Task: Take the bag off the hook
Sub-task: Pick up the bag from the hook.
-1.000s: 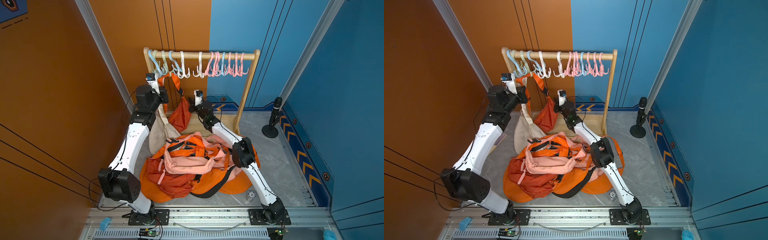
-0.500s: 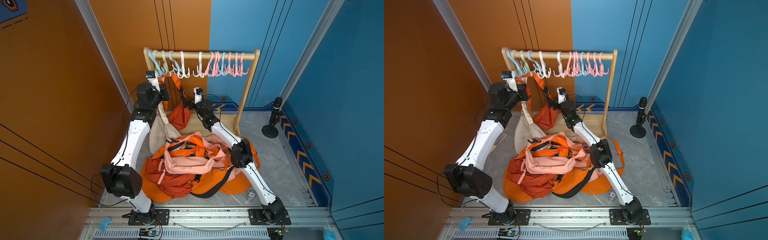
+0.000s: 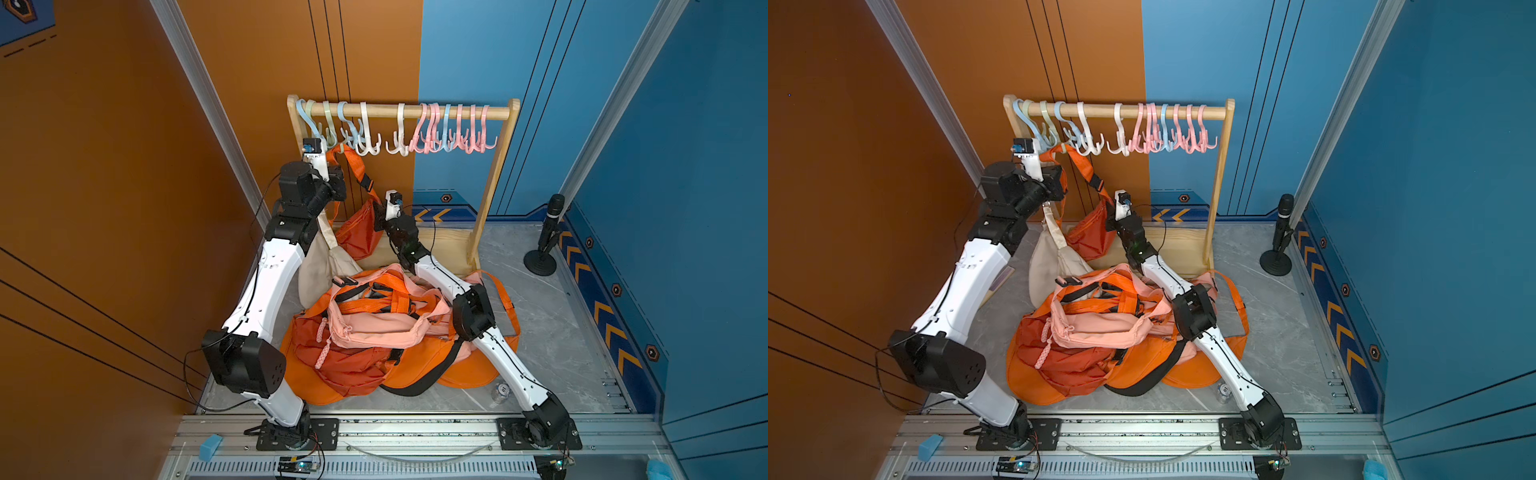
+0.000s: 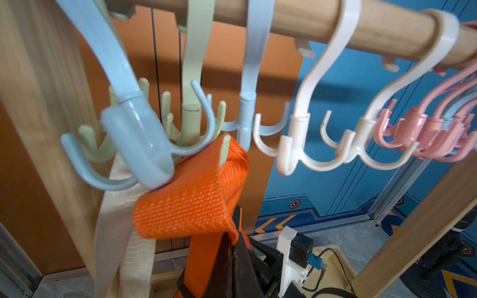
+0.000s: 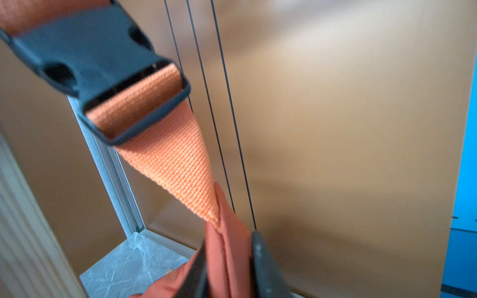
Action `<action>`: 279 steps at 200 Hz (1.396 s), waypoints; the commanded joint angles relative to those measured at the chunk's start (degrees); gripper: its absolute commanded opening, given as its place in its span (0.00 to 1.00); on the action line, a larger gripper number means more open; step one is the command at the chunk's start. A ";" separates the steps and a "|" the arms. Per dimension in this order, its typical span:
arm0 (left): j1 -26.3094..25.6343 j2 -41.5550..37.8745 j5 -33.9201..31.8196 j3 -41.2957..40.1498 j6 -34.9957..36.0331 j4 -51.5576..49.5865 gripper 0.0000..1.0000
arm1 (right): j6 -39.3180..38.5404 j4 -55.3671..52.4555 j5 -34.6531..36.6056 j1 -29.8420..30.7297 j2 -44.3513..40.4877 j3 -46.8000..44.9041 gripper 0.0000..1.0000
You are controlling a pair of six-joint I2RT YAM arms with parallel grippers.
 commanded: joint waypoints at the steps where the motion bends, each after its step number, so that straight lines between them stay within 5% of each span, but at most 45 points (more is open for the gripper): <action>1: -0.33 -0.07 0.66 2.17 1.77 -0.69 0.00 | 0.53 3.15 1.96 -0.26 -3.72 0.37 0.00; 75: 4.50 2.75 2.56 7.21 -3.46 0.69 0.00 | 0.13 12.06 -0.66 -0.69 -21.74 -26.73 0.00; 183: 5.41 11.51 2.61 27.04 -2.79 -1.82 0.00 | -0.31 21.15 -2.20 -0.16 -39.58 -56.01 0.00; 279: 1.82 2.64 1.85 20.31 0.70 -0.73 0.00 | -0.91 27.98 -1.78 1.76 -54.31 -73.39 0.00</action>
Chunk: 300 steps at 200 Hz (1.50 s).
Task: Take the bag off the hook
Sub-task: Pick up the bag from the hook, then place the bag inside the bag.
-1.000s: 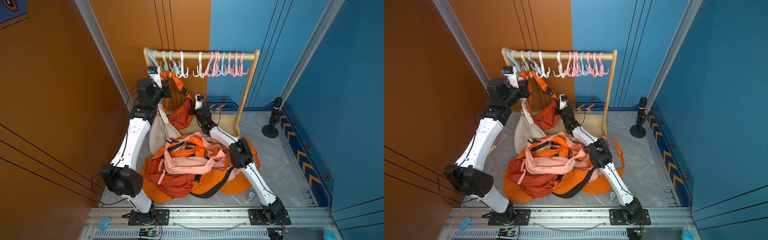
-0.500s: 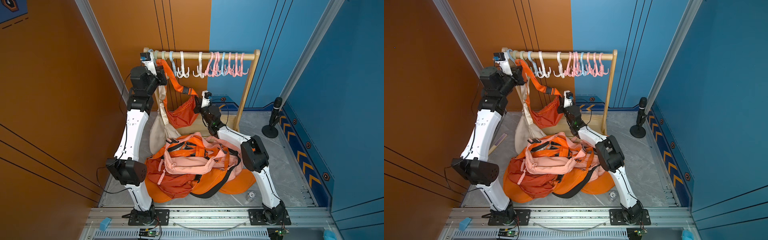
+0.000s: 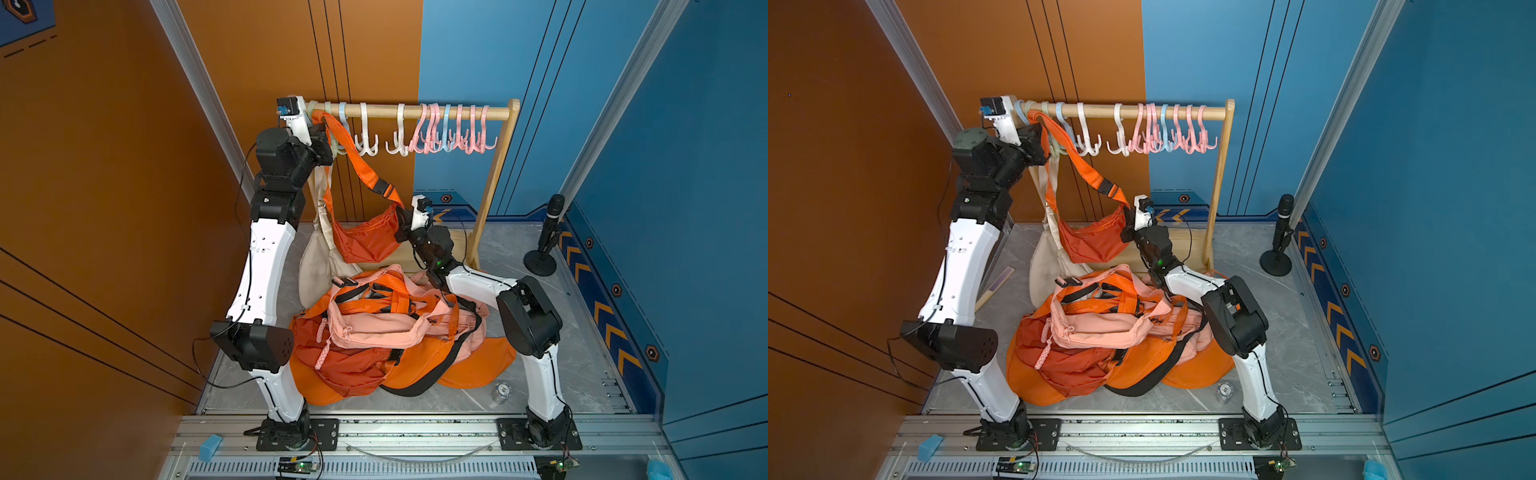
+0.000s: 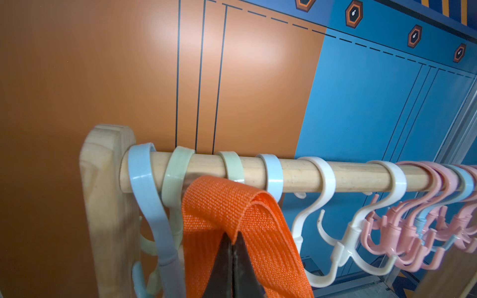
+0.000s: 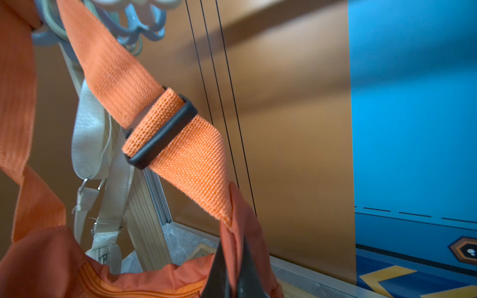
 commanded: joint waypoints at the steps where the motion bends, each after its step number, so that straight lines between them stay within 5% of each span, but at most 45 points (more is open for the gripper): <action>1: -1.58 -6.04 -0.23 -2.85 2.31 2.51 0.00 | -0.85 5.01 -0.93 0.90 -6.12 -3.44 0.00; 62: -4.46 -15.98 -0.54 -12.77 2.94 5.59 0.00 | -3.41 2.91 1.36 2.43 -20.00 -15.22 0.00; 130: -11.98 -26.35 -3.97 -22.00 9.23 5.51 0.00 | -5.36 -13.96 5.92 4.61 -42.08 -27.11 0.00; 199: -26.14 -33.27 -9.22 -33.85 14.24 6.24 0.00 | -3.55 -40.08 9.27 4.84 -64.55 -34.20 0.00; 243: -37.05 -33.84 -15.24 -38.63 19.55 7.86 0.00 | 4.98 -63.78 22.98 4.85 -77.53 -36.24 0.00; 300: -40.83 -29.34 -13.09 -42.50 14.09 12.76 0.00 | 15.16 -86.84 33.21 4.83 -91.46 -37.85 0.00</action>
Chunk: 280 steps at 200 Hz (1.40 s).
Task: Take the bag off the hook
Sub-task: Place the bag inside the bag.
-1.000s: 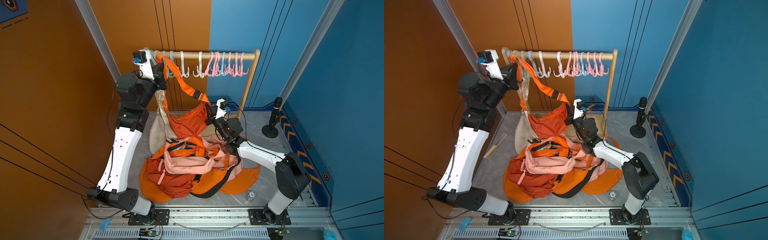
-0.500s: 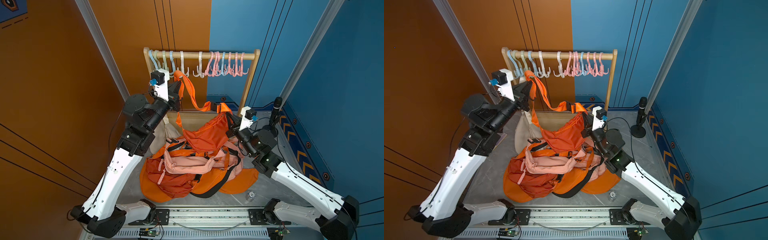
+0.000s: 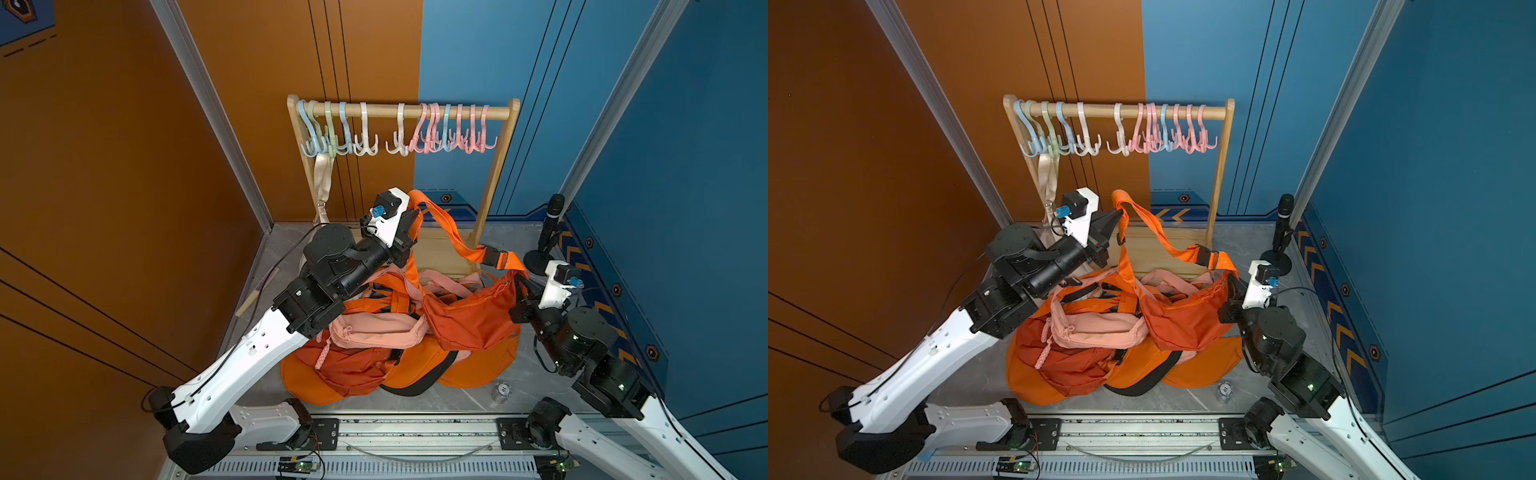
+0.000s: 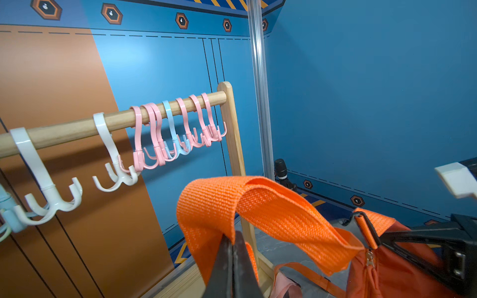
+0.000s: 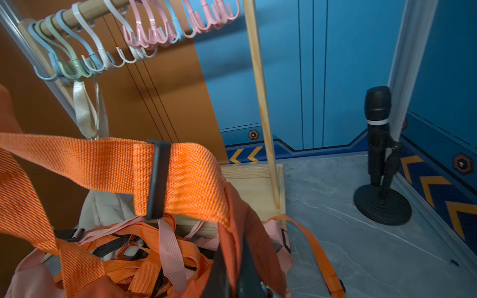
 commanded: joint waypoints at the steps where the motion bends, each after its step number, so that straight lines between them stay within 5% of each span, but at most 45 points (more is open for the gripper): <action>1: -0.68 2.64 0.15 -1.06 -3.04 4.66 0.00 | 7.39 -14.97 7.60 0.16 -3.86 -0.44 0.00; 34: -1.98 9.23 0.13 -0.25 -4.73 6.83 0.00 | 14.05 -22.49 11.69 -0.24 -5.74 -3.20 0.00; 94: 2.72 23.93 6.40 3.14 -15.05 9.01 0.00 | 23.98 -12.44 14.95 -2.38 -6.41 -17.76 0.00; 222: 5.58 46.78 9.62 11.39 -18.60 11.76 0.00 | 28.59 8.32 5.59 -18.65 7.28 -32.45 0.02; 233: 5.63 47.50 9.21 11.45 -18.82 11.97 0.01 | 28.18 9.82 4.94 -19.62 8.62 -32.56 0.06; 258: 5.85 48.22 8.69 11.59 -18.76 12.19 0.24 | 26.74 11.48 4.13 -20.98 9.44 -32.03 0.23; 280: 5.98 47.79 8.74 11.18 -18.66 12.18 0.42 | 25.65 11.64 3.77 -21.69 8.66 -31.51 0.55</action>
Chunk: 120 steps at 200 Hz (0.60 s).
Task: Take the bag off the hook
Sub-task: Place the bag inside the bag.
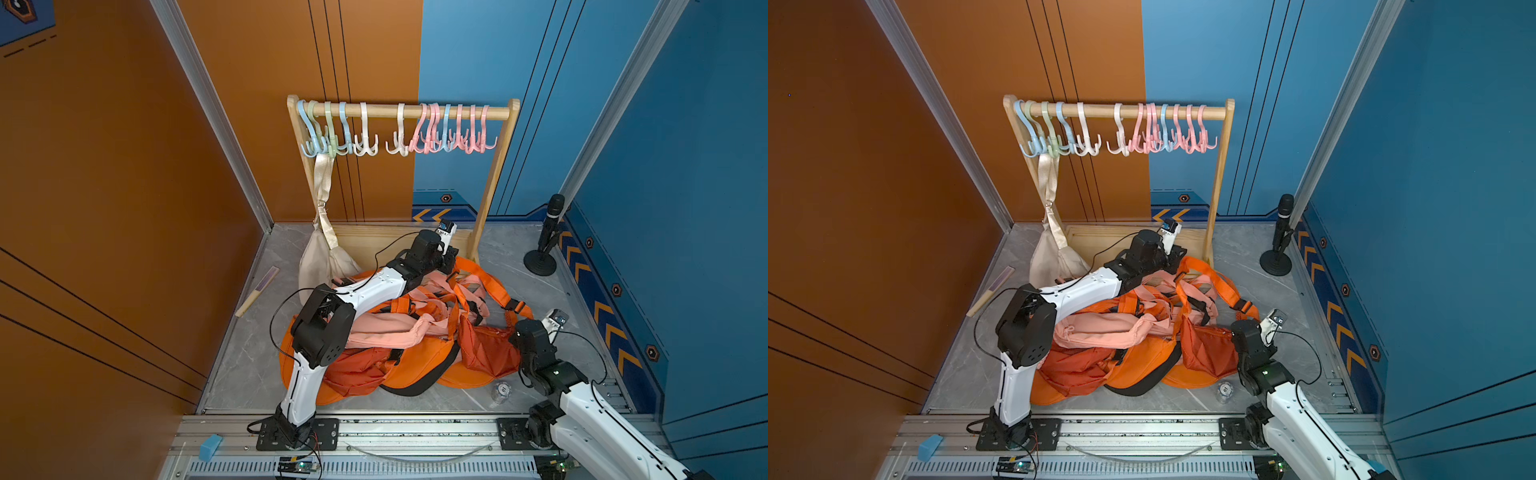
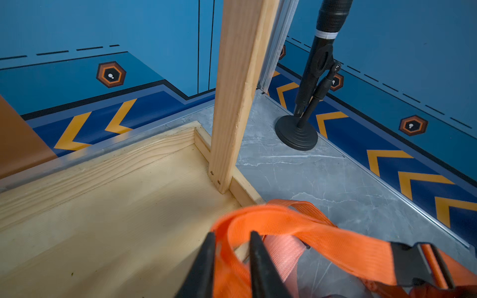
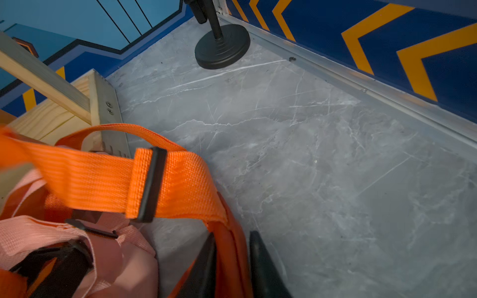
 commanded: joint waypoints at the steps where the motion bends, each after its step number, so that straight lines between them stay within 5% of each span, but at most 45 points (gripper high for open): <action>1: 0.72 -0.08 0.01 1.64 -0.03 1.74 0.42 | -1.30 2.59 -0.95 -0.77 -0.73 0.36 0.56; 22: 1.03 -1.83 -0.76 0.17 -0.59 1.80 0.49 | -2.30 1.27 -1.02 -1.18 -1.88 1.37 0.82; 49: 1.28 -6.66 -2.45 -3.71 -0.88 3.28 0.55 | -4.77 -0.85 -2.49 -1.32 -3.81 4.19 1.00; 120: 6.55 -27.29 -8.91 -17.54 -3.75 5.55 0.68 | -14.20 -7.11 -10.19 -0.95 -6.91 17.36 1.00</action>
